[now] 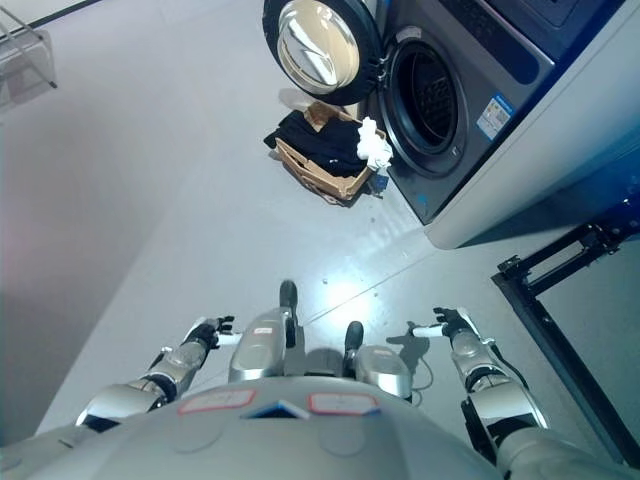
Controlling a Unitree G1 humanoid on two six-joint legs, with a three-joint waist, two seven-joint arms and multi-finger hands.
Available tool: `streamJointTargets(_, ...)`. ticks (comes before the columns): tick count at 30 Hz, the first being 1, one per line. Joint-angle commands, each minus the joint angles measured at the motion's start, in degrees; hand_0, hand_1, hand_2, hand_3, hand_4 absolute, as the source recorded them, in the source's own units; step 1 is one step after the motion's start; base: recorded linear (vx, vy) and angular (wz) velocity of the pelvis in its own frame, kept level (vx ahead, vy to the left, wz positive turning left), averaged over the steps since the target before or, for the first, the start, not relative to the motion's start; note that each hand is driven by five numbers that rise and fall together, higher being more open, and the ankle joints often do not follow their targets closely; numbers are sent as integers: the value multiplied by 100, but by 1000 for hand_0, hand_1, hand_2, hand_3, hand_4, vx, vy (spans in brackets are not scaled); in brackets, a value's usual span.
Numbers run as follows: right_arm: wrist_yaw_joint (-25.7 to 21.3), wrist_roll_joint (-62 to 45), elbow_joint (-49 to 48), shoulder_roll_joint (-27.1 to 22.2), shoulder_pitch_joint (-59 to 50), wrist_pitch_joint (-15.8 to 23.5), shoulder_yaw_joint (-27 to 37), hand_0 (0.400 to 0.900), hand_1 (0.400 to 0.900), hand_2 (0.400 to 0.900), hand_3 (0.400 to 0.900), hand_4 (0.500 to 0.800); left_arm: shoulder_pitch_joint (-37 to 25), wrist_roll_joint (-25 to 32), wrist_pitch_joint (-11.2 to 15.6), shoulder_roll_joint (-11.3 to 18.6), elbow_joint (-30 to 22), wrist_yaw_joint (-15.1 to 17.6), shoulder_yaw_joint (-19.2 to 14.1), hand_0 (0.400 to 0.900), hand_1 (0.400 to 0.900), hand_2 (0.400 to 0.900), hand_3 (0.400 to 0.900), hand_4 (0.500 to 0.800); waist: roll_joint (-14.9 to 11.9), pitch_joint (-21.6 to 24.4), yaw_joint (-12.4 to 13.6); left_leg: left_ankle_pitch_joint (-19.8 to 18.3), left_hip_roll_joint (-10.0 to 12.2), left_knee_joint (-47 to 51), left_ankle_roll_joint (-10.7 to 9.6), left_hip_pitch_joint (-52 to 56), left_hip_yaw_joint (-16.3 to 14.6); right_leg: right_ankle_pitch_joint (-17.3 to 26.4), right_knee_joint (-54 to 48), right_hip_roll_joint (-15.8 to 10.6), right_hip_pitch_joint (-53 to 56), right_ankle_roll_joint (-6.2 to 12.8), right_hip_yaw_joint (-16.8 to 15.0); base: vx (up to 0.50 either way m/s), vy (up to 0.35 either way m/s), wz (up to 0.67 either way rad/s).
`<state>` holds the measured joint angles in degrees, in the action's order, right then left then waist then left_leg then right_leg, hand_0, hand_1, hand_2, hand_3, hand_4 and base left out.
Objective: Put the clothes in the basket into the washing machine.
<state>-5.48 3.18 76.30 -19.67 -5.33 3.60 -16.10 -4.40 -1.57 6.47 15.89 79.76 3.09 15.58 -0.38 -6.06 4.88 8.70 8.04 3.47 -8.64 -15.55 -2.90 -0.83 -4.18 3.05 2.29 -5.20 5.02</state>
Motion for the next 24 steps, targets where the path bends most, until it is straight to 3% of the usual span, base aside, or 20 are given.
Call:
streamJointTargets(1,-213,-99,-241,-183,18,172,-57,900,900,900,900,800,-62,102,177,213,-92,212,-198,900,900,900,900,800,-137,345,61,549,-135,-168,425,-657,-63,-931,199,-357,1188,816,-350,399,165,-49)
streamJointTargets(3,-199,-94,-213,-143,32,165,-41,900,900,900,900,800,-98,126,180,252,-85,212,-220,900,900,900,900,800,-195,512,69,724,-198,-177,430,-539,-156,-1051,332,-485,1275,881,-398,425,186,-28)
streamJointTargets(6,-144,-92,-163,-97,39,158,-24,900,900,900,900,800,-189,96,182,295,-120,193,-191,900,900,900,900,800,-322,663,108,573,-377,-482,562,-532,-155,-965,719,-701,1242,1003,-421,370,163,-9)
streamJointTargets(9,-114,-68,-159,-25,3,168,-24,900,900,900,900,800,-295,126,202,327,-227,184,-125,900,900,900,900,800,-465,723,108,163,-753,-713,868,-353,-218,357,2246,-983,723,1226,-554,361,223,7)
streamJointTargets(10,-103,-14,-227,23,-49,131,-107,900,900,900,900,800,-761,179,88,335,-296,260,59,900,900,900,900,800,-377,631,-66,-126,-885,-740,1067,52,-221,1073,3495,-1013,256,1261,-594,454,347,4)
streamJointTargets(12,-123,11,-226,69,-183,87,-149,900,900,900,900,800,-867,246,62,297,-280,283,94,900,900,900,900,800,-273,542,-120,-227,-895,-733,1160,260,-244,1218,3993,-991,27,1261,-508,362,264,9)
streamJointTargets(13,-104,14,-201,52,-155,105,-87,900,900,900,900,800,-705,241,64,317,-130,192,13,900,900,900,900,800,-65,427,-201,-358,-861,-659,1259,617,-158,1235,4629,-931,-440,1255,-325,420,205,39)
streamJointTargets(14,-99,9,-200,40,-130,93,-37,900,900,900,900,800,-649,219,71,335,-97,166,-19,900,900,900,900,800,-40,371,-267,-431,-905,-600,1290,835,-75,972,4883,-1011,-727,1213,-213,573,239,63)
streamJointTargets(17,-114,-1,-209,3,35,110,117,900,900,900,900,800,-582,138,101,306,-77,142,-24,900,900,900,900,800,81,243,-512,-660,-1017,-540,1257,1360,234,400,4313,-1129,-1345,1016,126,404,50,63)
streamJointTargets(18,-114,0,-210,1,35,109,117,900,900,900,900,800,-583,138,101,304,-77,142,-24,900,900,900,900,800,98,250,-520,-655,-1000,-541,1253,1350,246,419,4283,-1113,-1338,1011,145,428,-55,55)
streamJointTargets(19,-112,-5,-185,-32,80,105,205,900,900,900,900,800,-559,87,124,297,-11,132,-11,900,900,900,900,800,49,272,-623,-874,-1110,-492,1187,1610,361,381,3265,-1159,-1586,1004,274,413,-97,46)
streamJointTargets(22,-103,60,-249,-61,107,114,291,900,900,900,900,800,-521,20,175,266,28,133,-3,900,900,900,900,800,-120,275,-825,-1188,-1285,-288,1058,2147,555,719,1452,-1154,-1767,1145,396,477,-149,50)
streamJointTargets(23,-103,60,-252,-64,112,113,290,900,900,900,900,800,-517,19,176,263,28,133,-3,900,900,900,900,800,-85,238,-835,-1206,-1244,-271,1051,2211,571,740,1377,-1116,-1668,1143,432,477,-174,41)
streamJointTargets(24,-118,115,-332,-109,84,104,339,900,900,900,900,800,-492,-9,199,242,28,156,-27,900,900,900,900,800,-164,256,-882,-1403,-1297,-262,987,2400,655,1068,667,-1196,-1726,1255,482,412,-163,31)
